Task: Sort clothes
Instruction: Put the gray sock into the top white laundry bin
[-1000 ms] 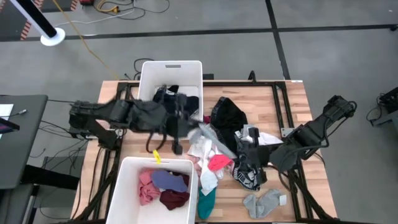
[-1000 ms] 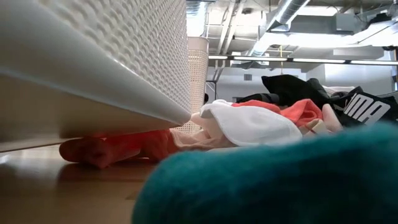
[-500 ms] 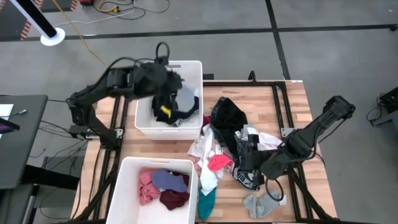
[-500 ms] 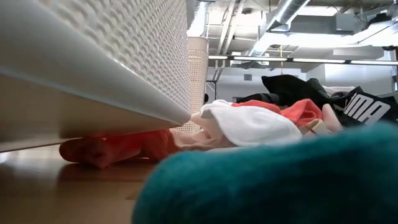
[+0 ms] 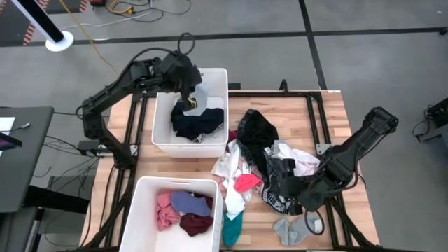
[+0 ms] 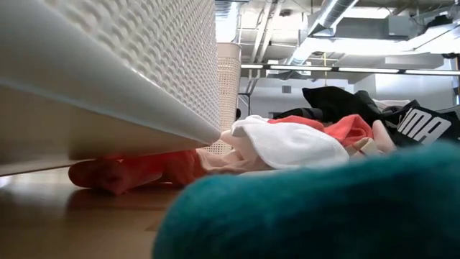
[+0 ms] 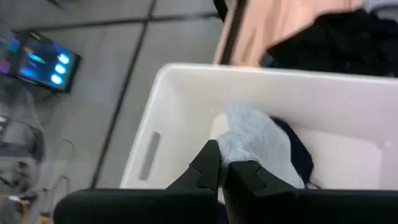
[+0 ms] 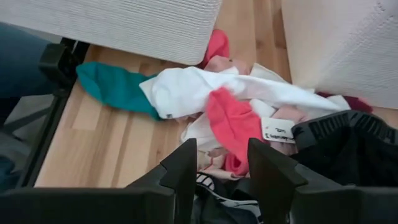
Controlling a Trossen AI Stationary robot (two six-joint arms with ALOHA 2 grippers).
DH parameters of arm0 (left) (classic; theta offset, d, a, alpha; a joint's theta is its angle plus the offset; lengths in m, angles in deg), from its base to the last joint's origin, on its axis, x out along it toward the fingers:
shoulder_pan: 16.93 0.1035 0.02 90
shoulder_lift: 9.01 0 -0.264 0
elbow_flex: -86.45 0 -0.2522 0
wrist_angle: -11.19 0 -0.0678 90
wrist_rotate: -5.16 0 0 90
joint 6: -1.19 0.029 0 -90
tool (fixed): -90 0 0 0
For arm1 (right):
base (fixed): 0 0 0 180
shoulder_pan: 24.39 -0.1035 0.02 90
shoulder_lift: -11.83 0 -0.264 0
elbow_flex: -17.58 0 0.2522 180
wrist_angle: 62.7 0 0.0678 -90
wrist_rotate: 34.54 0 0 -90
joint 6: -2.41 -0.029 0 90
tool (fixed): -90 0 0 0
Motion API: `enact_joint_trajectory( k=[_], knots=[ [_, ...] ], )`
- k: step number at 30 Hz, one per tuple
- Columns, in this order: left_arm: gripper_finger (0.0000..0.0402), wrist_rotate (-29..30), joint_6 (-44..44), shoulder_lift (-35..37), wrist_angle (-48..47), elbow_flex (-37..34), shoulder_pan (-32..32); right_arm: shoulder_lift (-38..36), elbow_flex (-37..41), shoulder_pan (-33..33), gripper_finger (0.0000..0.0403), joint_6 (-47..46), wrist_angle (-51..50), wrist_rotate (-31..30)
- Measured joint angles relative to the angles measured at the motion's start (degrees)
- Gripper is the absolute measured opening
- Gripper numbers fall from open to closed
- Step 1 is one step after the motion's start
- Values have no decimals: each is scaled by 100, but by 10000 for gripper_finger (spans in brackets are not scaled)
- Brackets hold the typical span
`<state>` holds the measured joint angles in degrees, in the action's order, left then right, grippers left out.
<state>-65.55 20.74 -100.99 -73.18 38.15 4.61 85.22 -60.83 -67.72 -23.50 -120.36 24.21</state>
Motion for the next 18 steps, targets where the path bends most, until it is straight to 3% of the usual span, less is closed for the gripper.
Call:
enact_joint_trajectory(
  k=[18],
  knots=[
    [0, -1400, -69, 2, 35, -1754, 782, 2, 0, -266, 156, -125, 122, -7]
  ],
)
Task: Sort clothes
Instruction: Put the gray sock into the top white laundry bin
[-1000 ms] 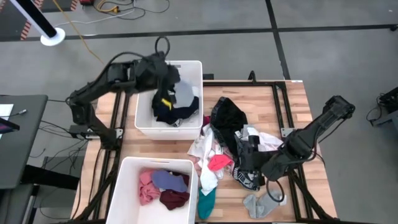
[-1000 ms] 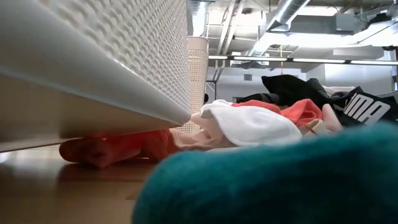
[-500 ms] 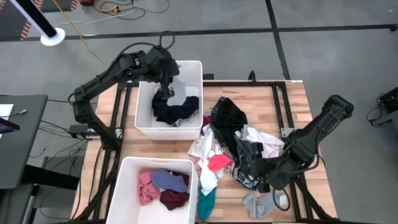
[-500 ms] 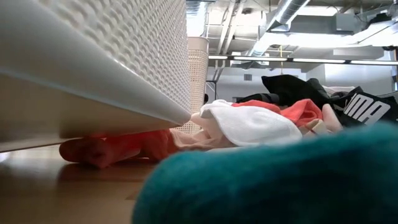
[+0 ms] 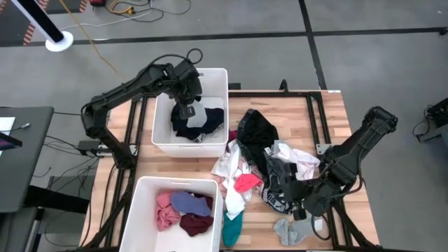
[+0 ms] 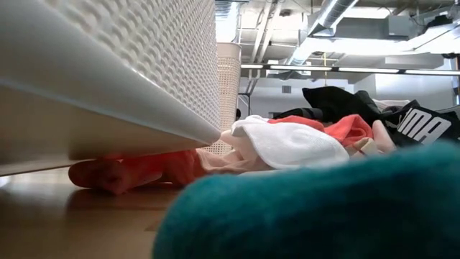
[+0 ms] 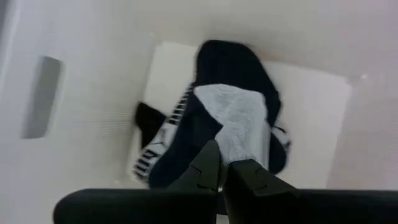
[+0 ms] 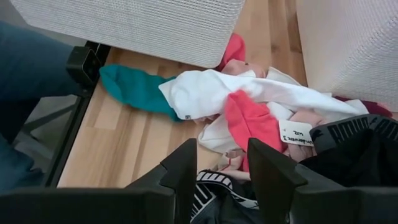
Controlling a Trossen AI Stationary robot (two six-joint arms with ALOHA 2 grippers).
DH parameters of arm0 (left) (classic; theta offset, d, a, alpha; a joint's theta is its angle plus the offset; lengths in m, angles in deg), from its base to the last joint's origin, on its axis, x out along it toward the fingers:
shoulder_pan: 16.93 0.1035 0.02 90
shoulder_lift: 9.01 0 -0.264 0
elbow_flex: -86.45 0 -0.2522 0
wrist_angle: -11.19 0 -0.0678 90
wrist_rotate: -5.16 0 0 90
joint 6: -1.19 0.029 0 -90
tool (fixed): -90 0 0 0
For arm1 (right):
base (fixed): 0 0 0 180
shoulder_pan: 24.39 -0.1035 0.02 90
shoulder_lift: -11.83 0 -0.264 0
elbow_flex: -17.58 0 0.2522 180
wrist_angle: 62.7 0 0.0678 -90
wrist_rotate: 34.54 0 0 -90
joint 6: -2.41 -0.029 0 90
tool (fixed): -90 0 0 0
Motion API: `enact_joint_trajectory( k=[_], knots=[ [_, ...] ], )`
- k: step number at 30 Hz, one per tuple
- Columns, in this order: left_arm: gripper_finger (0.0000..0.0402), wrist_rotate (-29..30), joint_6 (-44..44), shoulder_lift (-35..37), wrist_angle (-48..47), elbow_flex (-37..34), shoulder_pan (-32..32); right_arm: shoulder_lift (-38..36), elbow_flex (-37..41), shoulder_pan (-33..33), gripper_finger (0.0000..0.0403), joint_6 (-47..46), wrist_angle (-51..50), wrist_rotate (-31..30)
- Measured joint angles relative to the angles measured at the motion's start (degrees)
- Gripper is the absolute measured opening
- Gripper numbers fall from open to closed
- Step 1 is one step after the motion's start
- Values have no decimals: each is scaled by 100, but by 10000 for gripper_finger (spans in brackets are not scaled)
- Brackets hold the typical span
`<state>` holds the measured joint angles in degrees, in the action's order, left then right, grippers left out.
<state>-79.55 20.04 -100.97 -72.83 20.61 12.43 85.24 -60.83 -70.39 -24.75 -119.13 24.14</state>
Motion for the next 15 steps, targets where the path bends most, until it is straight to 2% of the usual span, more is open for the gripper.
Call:
enact_joint_trajectory(
  k=[9, 11, 15],
  knots=[
    [1, -710, 61, 2, 85, -472, 149, 0, 52, 0, 155, 17, 226, -29],
    [8, -936, 80, 2, 67, -573, 167, 0, 148, 0, 155, 15, 317, -29],
    [37, -972, 82, 2, 72, -672, 168, 0, 443, 0, 155, 10, 595, -28]
  ],
)
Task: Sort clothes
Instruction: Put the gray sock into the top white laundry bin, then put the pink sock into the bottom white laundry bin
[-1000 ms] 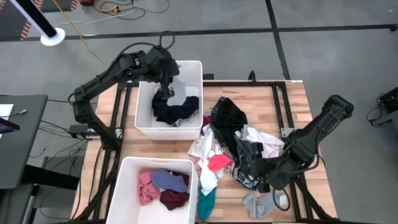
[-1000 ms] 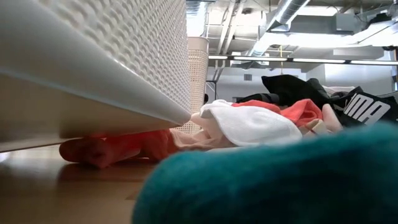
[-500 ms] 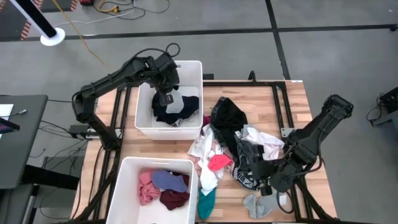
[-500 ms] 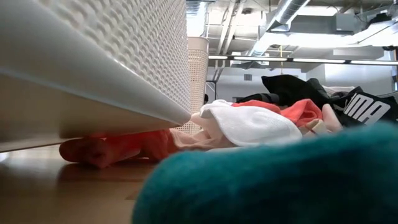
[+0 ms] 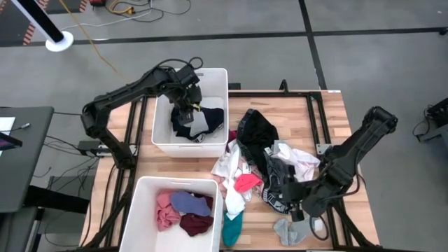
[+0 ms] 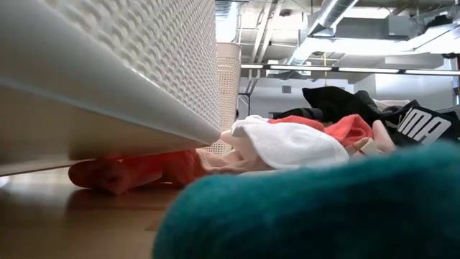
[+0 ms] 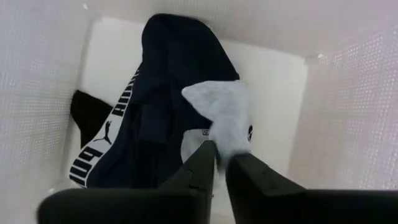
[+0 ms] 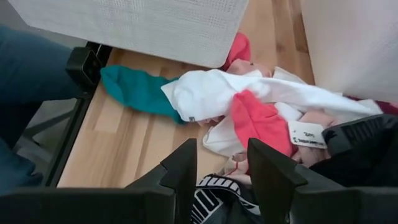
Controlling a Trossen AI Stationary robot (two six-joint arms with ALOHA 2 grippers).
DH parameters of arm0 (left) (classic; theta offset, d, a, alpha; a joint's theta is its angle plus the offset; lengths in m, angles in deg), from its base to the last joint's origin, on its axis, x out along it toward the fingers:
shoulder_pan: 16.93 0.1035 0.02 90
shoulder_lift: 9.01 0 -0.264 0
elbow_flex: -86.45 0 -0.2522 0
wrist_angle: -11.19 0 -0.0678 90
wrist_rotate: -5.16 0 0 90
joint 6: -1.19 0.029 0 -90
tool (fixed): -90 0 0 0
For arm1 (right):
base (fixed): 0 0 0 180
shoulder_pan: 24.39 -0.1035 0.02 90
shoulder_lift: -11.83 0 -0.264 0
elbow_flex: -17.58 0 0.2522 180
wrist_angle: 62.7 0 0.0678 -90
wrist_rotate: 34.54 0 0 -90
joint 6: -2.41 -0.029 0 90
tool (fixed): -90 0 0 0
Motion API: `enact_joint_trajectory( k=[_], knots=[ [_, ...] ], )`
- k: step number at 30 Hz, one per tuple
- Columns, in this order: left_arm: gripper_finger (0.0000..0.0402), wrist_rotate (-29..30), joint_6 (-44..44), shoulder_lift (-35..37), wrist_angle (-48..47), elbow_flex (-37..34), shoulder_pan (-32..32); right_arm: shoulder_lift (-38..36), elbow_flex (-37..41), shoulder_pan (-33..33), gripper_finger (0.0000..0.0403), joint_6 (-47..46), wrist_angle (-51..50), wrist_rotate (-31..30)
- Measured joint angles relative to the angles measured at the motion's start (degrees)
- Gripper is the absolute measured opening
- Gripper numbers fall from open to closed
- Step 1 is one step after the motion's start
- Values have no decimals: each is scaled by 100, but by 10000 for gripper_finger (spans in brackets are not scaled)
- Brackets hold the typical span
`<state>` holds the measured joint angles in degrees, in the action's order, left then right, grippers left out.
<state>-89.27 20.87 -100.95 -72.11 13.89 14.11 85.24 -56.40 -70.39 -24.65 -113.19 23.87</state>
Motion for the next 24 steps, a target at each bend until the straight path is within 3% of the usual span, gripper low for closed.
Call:
enact_joint_trajectory(
  k=[13, 20, 24],
  knots=[
    [135, 17, -273, 0, -10, 134, -30, -2, 381, 33, 155, -208, 348, 0],
    [145, 58, -485, 105, -34, 708, -390, -2, 381, 33, 155, -205, 366, 0],
    [143, 508, -494, 250, 12, 1106, -751, -2, 381, 58, 155, -147, 421, 2]
  ],
)
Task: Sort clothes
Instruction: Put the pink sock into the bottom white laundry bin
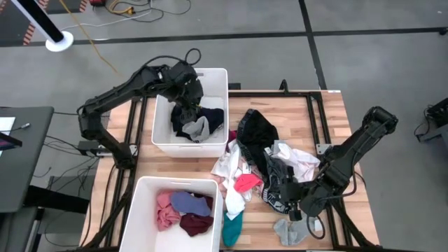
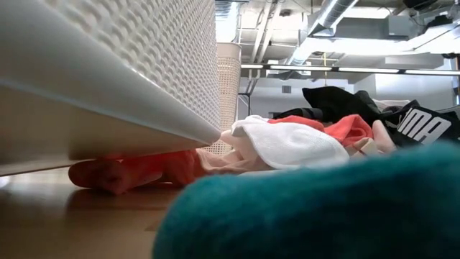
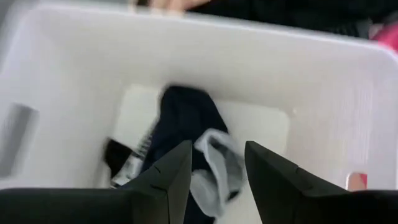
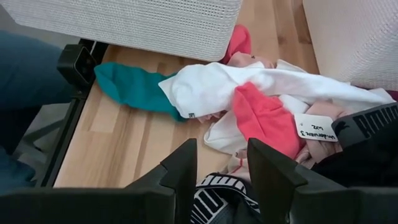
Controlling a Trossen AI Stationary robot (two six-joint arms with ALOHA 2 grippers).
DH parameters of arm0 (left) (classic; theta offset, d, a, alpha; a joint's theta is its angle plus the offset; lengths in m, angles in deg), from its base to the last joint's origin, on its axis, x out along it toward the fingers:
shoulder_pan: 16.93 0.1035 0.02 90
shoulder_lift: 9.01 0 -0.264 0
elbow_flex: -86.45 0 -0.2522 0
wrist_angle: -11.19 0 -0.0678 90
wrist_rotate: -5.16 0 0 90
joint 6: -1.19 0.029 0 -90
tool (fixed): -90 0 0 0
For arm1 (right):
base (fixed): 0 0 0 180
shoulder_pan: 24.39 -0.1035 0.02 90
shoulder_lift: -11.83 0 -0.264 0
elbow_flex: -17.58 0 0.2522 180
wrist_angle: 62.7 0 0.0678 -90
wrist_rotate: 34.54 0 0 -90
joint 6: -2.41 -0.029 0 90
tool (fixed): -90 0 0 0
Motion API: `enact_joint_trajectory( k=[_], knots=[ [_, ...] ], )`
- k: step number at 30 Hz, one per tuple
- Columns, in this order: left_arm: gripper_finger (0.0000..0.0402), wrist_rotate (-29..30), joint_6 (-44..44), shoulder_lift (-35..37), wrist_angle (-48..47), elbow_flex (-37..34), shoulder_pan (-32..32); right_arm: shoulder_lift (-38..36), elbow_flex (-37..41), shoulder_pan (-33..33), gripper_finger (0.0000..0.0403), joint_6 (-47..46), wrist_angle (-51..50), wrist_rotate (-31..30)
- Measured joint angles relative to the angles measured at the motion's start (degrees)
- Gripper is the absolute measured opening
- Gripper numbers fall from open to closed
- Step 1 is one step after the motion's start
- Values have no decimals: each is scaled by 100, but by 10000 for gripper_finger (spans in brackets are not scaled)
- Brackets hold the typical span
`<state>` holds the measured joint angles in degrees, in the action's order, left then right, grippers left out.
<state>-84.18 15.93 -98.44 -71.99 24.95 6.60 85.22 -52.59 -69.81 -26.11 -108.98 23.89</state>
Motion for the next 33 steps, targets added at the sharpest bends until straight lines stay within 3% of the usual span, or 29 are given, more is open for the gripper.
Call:
enact_joint_trajectory(
  k=[4, 9, 18, 23, 33],
  knots=[
    [143, 367, -48, 199, 92, 354, -474, 0, 0, 52, 155, 44, 0, 0],
    [143, 395, -115, 526, 404, 505, -1235, 0, 0, 58, 155, 125, -1, 0],
    [143, 404, -260, 801, 889, 505, -3095, 0, 0, 58, 155, 200, 1, 0],
    [143, 879, -277, 688, 889, 505, -4023, 0, 0, 137, 155, 202, 2, 2],
    [143, 1374, -299, 681, 1556, -293, -5144, 351, 0, 483, 155, 425, 67, 24]
  ],
)
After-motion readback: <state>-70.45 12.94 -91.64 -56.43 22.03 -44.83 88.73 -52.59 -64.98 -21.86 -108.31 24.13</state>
